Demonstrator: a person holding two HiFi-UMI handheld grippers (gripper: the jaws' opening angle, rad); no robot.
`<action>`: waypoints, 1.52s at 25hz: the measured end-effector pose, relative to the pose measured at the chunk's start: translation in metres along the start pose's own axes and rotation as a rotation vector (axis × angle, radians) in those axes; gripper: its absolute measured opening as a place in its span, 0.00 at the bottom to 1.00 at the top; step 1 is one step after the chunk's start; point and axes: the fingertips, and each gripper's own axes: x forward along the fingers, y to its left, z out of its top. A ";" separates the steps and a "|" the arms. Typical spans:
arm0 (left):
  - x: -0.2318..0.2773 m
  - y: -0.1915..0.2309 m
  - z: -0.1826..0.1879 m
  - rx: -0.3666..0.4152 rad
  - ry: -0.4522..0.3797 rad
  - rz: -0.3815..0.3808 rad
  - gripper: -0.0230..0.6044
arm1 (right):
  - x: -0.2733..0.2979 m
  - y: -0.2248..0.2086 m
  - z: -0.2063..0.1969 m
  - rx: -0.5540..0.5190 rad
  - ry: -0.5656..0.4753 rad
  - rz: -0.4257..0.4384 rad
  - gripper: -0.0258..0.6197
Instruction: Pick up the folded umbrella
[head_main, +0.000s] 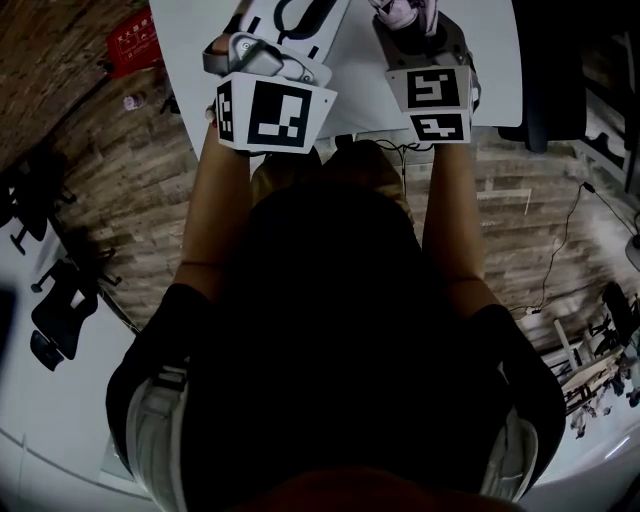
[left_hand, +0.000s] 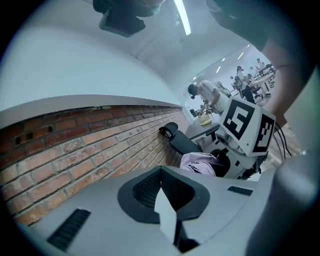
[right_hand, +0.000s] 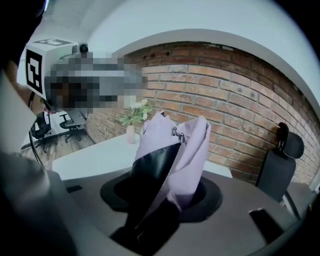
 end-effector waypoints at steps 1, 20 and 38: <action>-0.003 0.002 0.002 -0.003 0.001 0.012 0.05 | -0.004 0.000 0.005 -0.008 -0.016 0.000 0.39; -0.046 0.036 0.041 0.022 -0.007 0.163 0.05 | -0.056 0.001 0.100 -0.128 -0.251 -0.019 0.39; -0.054 0.071 0.054 0.021 -0.077 0.169 0.05 | -0.074 -0.006 0.156 -0.194 -0.348 -0.080 0.39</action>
